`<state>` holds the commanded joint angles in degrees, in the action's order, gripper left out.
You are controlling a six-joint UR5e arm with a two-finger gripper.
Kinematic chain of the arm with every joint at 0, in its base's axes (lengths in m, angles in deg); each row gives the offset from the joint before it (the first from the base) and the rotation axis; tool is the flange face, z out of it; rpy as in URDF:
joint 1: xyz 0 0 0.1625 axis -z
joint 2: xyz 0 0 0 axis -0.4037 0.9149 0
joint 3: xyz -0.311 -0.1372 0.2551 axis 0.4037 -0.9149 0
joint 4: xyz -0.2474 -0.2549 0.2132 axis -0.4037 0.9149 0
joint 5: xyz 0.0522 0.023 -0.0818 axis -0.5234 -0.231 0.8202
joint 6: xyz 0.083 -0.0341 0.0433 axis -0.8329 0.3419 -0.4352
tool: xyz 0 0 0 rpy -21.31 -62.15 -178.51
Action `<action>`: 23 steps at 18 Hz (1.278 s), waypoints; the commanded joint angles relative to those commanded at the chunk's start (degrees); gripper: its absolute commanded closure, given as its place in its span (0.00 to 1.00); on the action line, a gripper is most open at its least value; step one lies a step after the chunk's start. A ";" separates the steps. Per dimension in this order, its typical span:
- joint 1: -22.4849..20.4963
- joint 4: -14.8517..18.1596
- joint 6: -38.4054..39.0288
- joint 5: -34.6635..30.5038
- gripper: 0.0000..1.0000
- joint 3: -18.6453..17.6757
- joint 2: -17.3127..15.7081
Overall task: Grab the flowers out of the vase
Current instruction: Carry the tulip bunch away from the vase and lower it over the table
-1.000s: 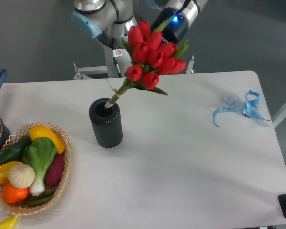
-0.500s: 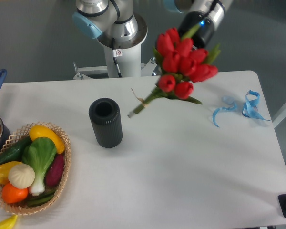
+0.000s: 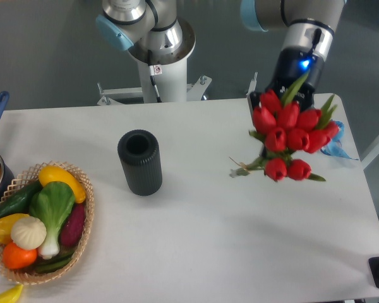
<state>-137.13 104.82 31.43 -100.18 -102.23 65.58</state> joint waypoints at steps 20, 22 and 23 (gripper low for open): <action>15.22 8.34 -10.27 -39.07 0.93 8.18 10.82; 15.48 9.49 -12.65 -39.96 0.93 8.00 10.82; 15.66 9.49 -12.83 -39.96 0.93 8.00 10.91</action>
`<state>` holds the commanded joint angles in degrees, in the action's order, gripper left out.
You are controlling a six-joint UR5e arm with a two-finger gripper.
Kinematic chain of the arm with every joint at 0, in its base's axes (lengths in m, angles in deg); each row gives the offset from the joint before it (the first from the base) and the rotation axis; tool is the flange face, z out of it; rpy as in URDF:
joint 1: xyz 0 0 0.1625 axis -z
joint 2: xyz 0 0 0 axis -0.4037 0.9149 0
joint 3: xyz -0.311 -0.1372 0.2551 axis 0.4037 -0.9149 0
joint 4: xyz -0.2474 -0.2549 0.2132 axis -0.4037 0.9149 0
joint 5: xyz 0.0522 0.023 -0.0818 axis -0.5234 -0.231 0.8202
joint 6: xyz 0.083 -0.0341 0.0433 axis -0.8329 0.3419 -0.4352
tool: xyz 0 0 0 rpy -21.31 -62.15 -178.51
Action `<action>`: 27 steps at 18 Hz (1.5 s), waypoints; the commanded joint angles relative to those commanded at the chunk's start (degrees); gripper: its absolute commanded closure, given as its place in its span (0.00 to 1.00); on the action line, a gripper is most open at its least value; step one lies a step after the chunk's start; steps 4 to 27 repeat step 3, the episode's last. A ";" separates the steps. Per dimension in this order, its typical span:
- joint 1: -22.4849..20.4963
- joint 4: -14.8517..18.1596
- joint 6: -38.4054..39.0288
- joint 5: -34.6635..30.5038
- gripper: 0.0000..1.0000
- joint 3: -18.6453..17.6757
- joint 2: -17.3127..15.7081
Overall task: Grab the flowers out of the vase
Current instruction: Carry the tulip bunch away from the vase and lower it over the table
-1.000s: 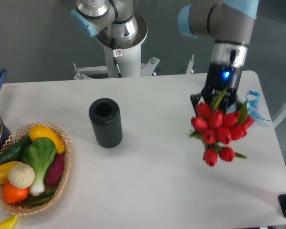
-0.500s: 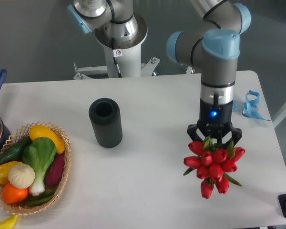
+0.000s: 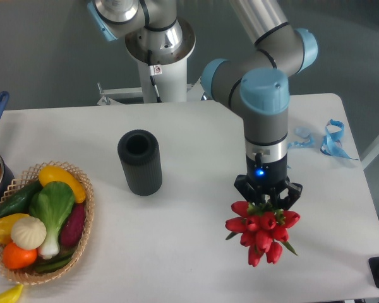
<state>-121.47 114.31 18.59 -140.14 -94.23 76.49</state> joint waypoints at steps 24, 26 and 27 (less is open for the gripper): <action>0.00 0.09 0.00 0.00 0.93 -0.26 0.00; 0.00 0.09 0.00 0.00 0.93 -0.26 0.00; 0.00 0.09 0.00 0.00 0.93 -0.26 0.00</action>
